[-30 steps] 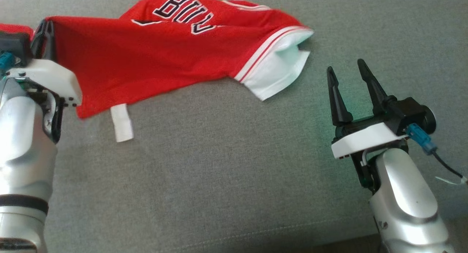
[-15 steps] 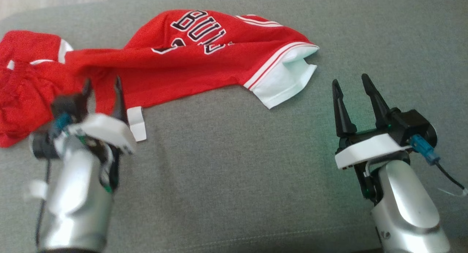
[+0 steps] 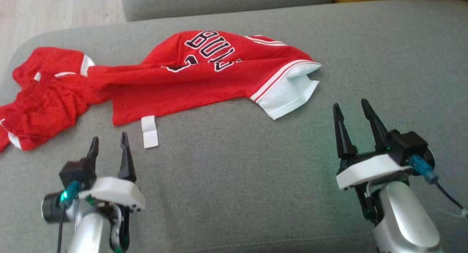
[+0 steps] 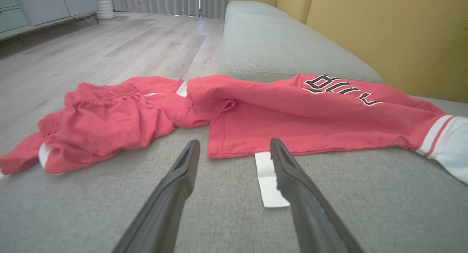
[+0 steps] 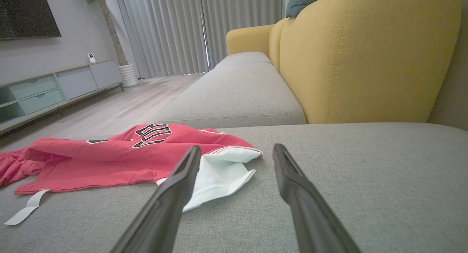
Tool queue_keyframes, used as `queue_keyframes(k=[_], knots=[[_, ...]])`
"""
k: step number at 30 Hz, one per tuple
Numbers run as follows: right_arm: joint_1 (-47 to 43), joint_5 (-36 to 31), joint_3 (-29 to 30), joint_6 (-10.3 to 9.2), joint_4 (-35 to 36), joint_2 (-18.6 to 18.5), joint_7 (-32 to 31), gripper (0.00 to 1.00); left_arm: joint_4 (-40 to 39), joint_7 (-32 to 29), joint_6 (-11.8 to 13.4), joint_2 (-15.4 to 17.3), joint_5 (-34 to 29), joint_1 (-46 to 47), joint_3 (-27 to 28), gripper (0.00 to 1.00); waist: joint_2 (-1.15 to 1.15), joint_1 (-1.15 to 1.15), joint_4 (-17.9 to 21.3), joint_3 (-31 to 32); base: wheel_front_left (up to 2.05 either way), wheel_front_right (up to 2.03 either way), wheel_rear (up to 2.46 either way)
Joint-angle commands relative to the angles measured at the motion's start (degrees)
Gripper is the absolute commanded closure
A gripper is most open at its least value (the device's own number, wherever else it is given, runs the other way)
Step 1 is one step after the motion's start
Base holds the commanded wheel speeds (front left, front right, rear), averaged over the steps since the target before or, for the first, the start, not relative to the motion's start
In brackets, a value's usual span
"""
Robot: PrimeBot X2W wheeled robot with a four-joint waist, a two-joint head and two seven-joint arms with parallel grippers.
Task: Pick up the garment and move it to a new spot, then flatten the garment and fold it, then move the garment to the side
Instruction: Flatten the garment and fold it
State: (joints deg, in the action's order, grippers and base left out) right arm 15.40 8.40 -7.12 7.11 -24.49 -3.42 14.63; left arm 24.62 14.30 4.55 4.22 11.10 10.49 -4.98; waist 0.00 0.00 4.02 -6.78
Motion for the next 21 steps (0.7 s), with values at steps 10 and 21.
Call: queue_keyframes(k=[10,21], knots=[[-1.7,0.2,-1.0,0.37,1.6,0.5,0.4,0.00,-7.9,0.7,-0.4,-0.8,-3.3,-5.9,2.6,0.00,0.00,0.00,-0.9,1.3,0.00,0.00,0.00],[1.3,0.3,-1.7,0.37,3.3,0.5,0.4,0.00,-3.6,0.7,-3.4,-1.2,-1.2,1.6,3.8,0.00,0.00,0.00,-0.5,-5.7,0.00,0.00,0.00]])
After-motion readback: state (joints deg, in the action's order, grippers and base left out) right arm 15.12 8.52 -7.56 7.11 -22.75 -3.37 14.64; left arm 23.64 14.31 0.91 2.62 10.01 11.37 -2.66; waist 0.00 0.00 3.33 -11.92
